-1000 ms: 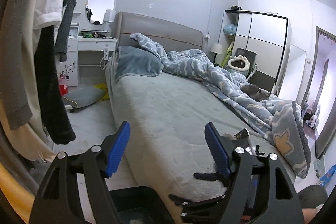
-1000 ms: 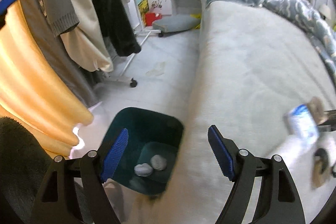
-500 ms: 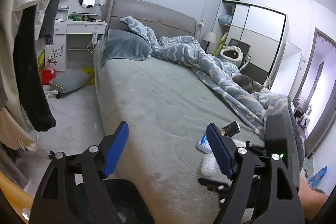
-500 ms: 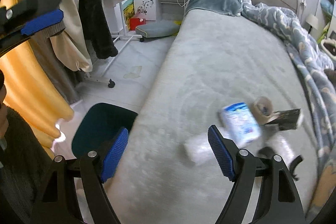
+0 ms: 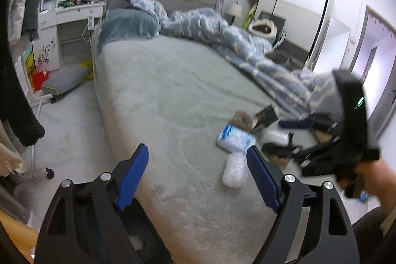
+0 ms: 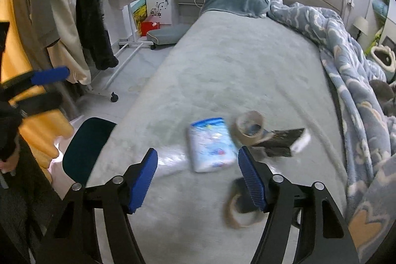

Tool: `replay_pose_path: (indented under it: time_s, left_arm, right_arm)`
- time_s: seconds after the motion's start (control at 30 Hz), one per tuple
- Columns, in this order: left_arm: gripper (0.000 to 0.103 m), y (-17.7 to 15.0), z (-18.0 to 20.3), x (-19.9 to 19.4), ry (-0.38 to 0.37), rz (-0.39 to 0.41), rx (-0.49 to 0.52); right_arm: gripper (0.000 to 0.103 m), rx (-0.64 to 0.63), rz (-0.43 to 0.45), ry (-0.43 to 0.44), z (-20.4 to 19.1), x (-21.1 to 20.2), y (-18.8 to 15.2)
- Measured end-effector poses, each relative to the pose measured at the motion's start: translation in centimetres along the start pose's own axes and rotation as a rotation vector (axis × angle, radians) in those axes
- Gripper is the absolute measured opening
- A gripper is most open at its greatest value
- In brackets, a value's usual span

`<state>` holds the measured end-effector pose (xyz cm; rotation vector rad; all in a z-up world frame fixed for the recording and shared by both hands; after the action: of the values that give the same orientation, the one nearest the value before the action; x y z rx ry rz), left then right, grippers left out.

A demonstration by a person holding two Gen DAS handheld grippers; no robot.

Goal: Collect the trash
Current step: 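Move both tools back over the bed toward the remaining items, then grasp the bubble-wrap bag with the left tool while the right tool grasps the black clip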

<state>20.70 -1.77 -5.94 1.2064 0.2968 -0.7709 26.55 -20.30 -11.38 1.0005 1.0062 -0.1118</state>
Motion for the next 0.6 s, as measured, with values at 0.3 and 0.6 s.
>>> replay_pose_path:
  time_s: [0.3, 0.6]
  left_arm:
    - [0.082, -3.0, 1.6, 6.0, -0.040, -0.128, 0.024]
    - [0.081, -4.9, 4.7, 8.7, -0.060, -0.180, 0.164]
  right_arm:
    - [0.051, 0.040, -0.039, 0.068, 2.9, 0.5, -2.8]
    - [0.045, 0.047, -0.081, 0.077, 4.0, 1.5, -4.3]
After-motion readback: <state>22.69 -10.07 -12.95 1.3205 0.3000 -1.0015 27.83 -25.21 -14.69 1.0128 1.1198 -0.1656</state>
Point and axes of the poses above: each gripper's, at about its wrist camera, not at the fingertips, and x roughly the way its jaws point, z to its right, y to its top, the point moved 7 cm from there along x, roughly the way its jaws point, and after that the axes turned 11 degrees about -x, right-handed, at the moved point
